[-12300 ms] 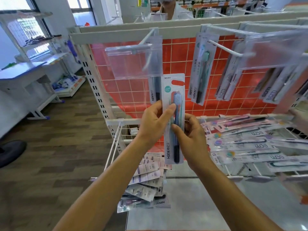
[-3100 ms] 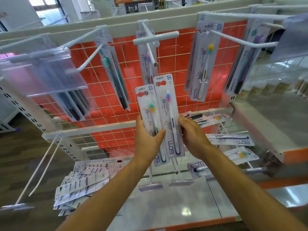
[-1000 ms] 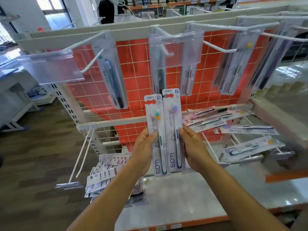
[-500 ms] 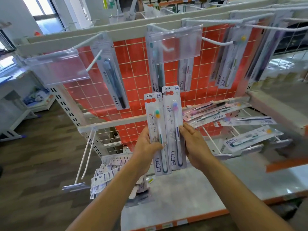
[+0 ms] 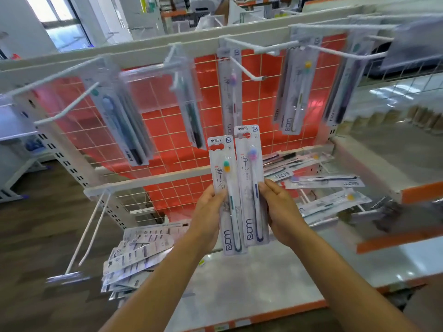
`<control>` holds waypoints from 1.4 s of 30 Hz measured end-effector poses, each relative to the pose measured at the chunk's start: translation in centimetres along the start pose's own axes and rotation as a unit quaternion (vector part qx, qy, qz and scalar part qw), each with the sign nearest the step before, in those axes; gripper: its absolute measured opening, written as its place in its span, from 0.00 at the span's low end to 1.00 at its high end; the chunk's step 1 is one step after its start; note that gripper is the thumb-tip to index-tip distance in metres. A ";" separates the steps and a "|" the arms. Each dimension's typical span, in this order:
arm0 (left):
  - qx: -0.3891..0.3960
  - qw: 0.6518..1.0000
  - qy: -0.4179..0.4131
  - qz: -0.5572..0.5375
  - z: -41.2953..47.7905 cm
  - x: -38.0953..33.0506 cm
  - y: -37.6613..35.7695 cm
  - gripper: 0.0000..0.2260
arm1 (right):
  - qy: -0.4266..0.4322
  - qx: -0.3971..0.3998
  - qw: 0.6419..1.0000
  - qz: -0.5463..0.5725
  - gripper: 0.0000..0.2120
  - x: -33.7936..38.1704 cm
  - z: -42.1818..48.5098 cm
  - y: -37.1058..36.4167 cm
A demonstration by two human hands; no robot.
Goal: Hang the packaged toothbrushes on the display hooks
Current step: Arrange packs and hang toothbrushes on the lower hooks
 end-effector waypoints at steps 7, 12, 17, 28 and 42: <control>-0.001 1.000 -0.002 0.009 0.6 2.4 -4.8 0.11 | 0.005 -0.018 1.000 -0.008 0.12 -0.2 0.1 5.3; 0.008 1.000 -0.005 0.013 1.2 4.0 -7.9 0.12 | 0.015 -0.027 0.999 -0.014 0.12 -0.1 0.1 8.8; 0.008 1.000 0.000 0.006 1.2 5.4 -10.6 0.12 | 0.010 -0.026 1.000 -0.005 0.12 -0.2 0.1 11.8; -0.046 0.999 -0.001 0.021 -0.7 7.9 -10.3 0.11 | -0.013 0.002 0.999 -0.031 0.13 -2.5 -0.3 12.8; -0.031 0.998 0.046 0.035 -3.0 10.0 -5.3 0.12 | -0.075 -0.019 0.996 -0.033 0.14 -6.3 -3.4 9.0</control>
Point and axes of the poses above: each hand's wrist, its own z-axis towards the middle knuckle, its own y-axis out of the back of the hand, x = y × z, the point moved 7 cm from there along z, towards the middle knuckle, and after that the axes turned 15 degrees about -z, right-handed, at the moved point
